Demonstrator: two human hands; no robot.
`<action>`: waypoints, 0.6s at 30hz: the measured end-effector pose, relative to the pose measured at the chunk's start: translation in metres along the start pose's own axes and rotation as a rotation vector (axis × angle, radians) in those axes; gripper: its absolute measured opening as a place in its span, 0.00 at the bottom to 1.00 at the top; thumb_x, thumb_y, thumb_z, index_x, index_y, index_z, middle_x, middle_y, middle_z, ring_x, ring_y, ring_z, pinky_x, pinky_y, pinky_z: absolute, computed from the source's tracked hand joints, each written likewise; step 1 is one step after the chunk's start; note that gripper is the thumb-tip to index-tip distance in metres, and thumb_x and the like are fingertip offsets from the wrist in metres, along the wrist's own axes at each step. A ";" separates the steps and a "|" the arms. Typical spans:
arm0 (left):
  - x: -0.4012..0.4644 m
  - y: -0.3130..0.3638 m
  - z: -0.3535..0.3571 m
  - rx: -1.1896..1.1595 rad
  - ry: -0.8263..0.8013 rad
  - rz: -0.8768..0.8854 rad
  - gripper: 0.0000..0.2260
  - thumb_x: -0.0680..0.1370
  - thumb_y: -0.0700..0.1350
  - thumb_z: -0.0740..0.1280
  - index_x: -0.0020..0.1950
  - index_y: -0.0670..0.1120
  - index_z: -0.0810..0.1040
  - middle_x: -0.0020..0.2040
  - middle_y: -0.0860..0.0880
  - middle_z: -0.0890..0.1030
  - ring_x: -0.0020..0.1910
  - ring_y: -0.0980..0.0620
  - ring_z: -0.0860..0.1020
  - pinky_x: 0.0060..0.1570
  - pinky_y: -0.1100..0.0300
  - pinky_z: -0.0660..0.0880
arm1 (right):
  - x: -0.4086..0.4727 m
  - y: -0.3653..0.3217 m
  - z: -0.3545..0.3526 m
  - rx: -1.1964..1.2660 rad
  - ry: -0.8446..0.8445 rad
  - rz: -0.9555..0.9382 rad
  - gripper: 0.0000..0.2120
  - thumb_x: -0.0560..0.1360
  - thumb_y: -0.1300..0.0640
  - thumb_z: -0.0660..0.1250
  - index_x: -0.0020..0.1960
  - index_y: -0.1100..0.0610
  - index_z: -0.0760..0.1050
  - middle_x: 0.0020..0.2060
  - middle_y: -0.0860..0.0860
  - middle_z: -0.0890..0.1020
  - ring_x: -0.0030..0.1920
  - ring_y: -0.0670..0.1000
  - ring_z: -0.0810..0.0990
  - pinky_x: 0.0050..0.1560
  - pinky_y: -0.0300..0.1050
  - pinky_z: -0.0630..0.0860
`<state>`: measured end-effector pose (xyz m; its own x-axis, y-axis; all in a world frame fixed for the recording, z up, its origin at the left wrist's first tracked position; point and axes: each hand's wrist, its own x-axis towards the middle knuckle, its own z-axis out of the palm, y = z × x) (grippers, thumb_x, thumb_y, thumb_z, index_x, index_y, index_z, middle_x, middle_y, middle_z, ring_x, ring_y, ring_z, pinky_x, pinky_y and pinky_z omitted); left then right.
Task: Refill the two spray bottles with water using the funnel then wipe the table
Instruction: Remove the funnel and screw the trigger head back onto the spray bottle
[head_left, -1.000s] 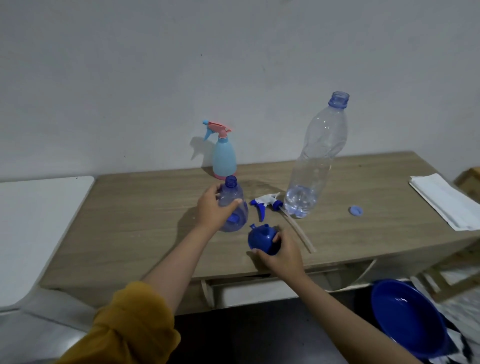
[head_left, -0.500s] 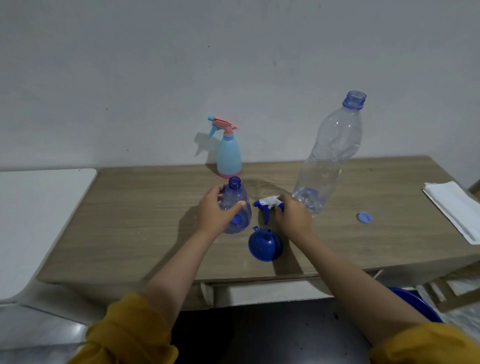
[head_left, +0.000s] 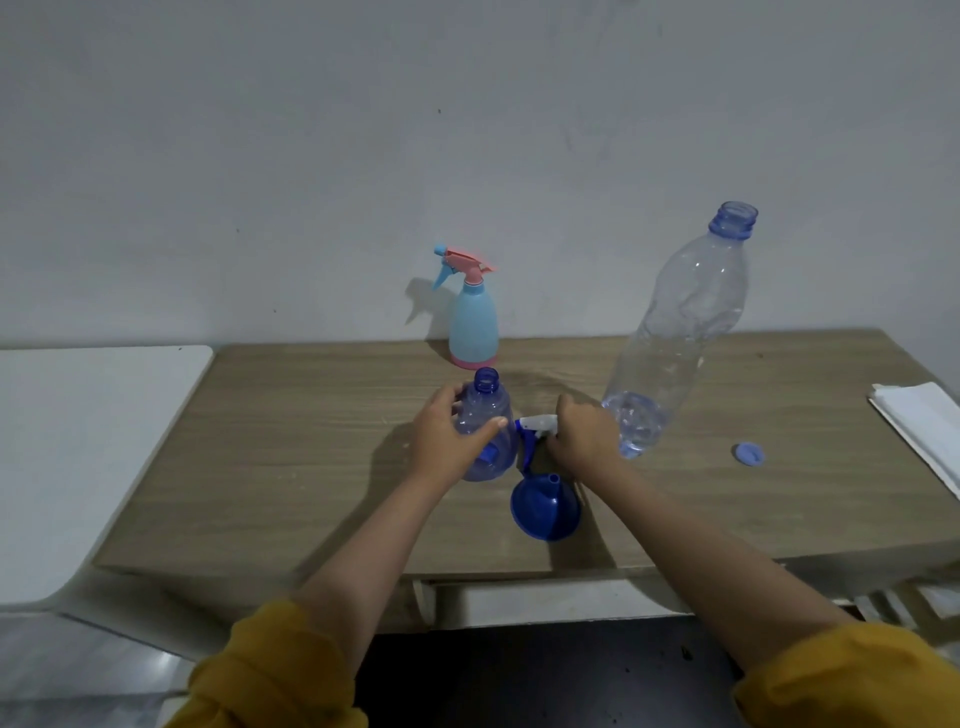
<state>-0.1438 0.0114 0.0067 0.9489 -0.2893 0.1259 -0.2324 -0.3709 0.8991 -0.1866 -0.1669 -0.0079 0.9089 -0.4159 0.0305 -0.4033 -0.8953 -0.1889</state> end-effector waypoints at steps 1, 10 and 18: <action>-0.003 -0.002 0.002 0.004 0.000 -0.004 0.24 0.67 0.50 0.76 0.60 0.48 0.73 0.55 0.53 0.78 0.51 0.58 0.75 0.41 0.72 0.68 | -0.003 0.001 0.004 -0.001 -0.004 -0.006 0.13 0.73 0.55 0.64 0.54 0.61 0.70 0.49 0.59 0.82 0.49 0.60 0.80 0.39 0.46 0.67; -0.005 -0.020 0.011 -0.020 0.000 -0.006 0.24 0.66 0.50 0.77 0.58 0.49 0.74 0.53 0.55 0.78 0.51 0.56 0.76 0.49 0.61 0.74 | -0.001 0.007 -0.019 0.368 0.145 -0.076 0.23 0.72 0.63 0.64 0.67 0.60 0.68 0.53 0.59 0.75 0.47 0.58 0.77 0.46 0.48 0.73; 0.000 -0.024 0.014 -0.021 0.026 0.014 0.23 0.66 0.47 0.77 0.57 0.47 0.75 0.51 0.52 0.78 0.50 0.52 0.77 0.51 0.57 0.75 | 0.001 -0.015 -0.097 0.615 0.356 -0.179 0.21 0.74 0.62 0.67 0.66 0.53 0.71 0.49 0.56 0.72 0.38 0.40 0.73 0.46 0.27 0.71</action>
<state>-0.1417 0.0078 -0.0207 0.9510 -0.2712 0.1486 -0.2410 -0.3485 0.9058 -0.1901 -0.1698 0.0904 0.8239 -0.3914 0.4098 -0.0240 -0.7466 -0.6648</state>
